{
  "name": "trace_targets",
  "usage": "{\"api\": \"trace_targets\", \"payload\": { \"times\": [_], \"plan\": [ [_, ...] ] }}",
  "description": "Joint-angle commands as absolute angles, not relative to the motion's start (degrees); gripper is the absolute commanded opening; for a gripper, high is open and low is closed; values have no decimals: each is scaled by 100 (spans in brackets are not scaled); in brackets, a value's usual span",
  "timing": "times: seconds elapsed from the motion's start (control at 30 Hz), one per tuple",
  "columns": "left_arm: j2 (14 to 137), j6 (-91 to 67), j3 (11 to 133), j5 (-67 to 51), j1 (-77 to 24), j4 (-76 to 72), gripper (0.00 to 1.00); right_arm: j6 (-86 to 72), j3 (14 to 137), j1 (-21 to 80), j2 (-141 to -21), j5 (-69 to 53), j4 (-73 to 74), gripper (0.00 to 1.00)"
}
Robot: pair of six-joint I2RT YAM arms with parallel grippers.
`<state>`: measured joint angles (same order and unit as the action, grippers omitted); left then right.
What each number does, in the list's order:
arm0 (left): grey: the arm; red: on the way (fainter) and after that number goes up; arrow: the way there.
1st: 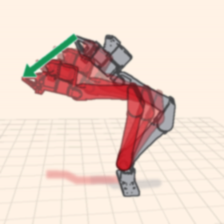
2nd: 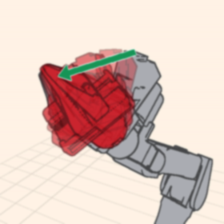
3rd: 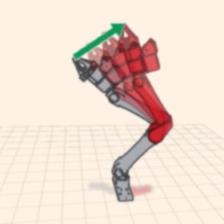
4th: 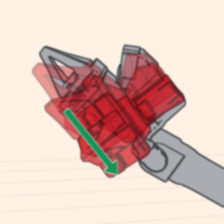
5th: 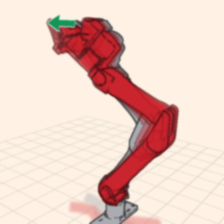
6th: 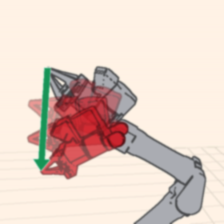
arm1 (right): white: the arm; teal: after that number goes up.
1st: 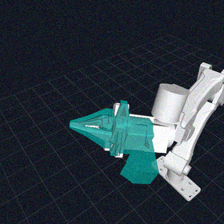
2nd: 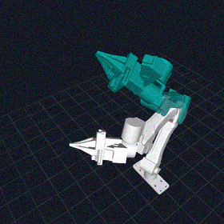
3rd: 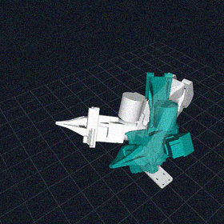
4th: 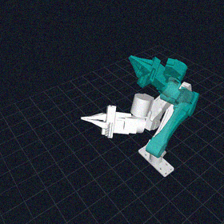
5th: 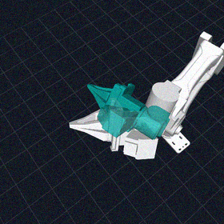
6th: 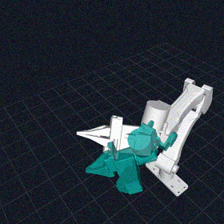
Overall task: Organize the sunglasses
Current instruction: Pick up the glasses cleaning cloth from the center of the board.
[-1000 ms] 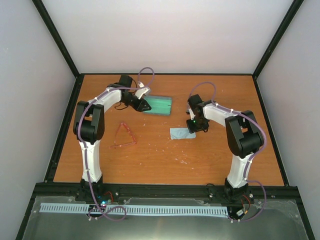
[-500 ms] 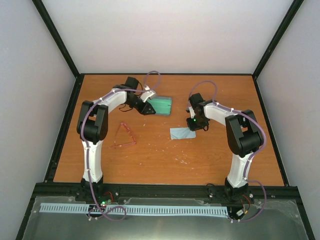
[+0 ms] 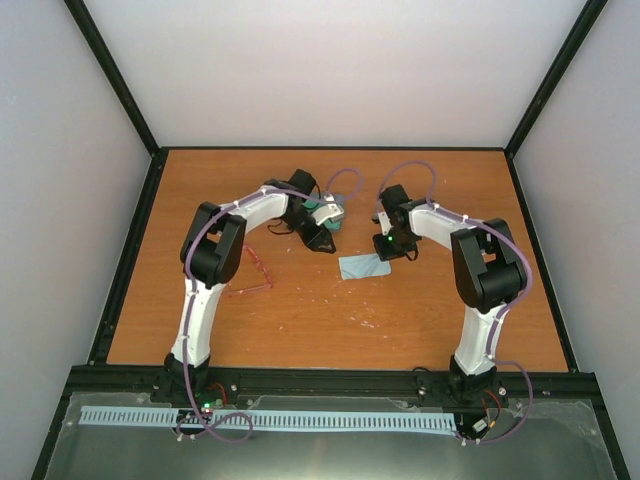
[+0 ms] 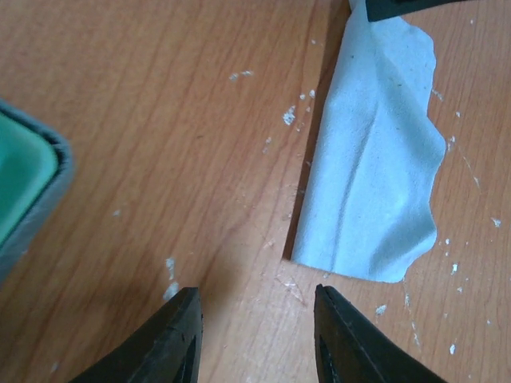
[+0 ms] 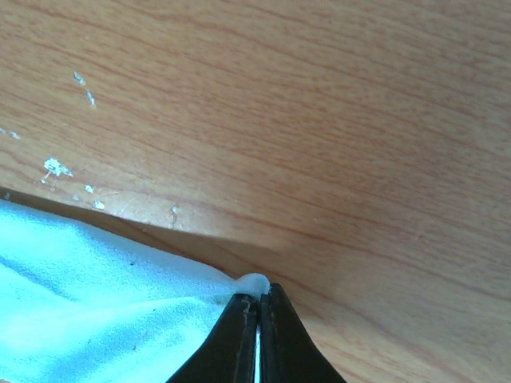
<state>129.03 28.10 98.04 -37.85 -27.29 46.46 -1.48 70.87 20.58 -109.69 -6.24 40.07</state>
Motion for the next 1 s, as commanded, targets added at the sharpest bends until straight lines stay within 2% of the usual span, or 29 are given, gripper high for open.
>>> {"api": "trace_targets", "payload": {
  "times": [0.0, 0.47, 0.77, 0.97],
  "plan": [
    [13080, 2909, 10141, -3598, -2941, 4838, 41, -131, 7138, 2048, -11304, -816, 4051, 3],
    [13344, 2934, 10273, -3350, -3245, 5103, 39, -267, 7080, 2030, -11366, -914, 4016, 3],
    [13111, 3189, 9783, -3160, -3446, 5208, 37, -377, 7061, 2030, -11303, -878, 4052, 3],
    [12966, 3203, 9477, -3076, -3558, 5125, 32, -460, 7076, 2030, -11281, -845, 4048, 3]
  ]
}}
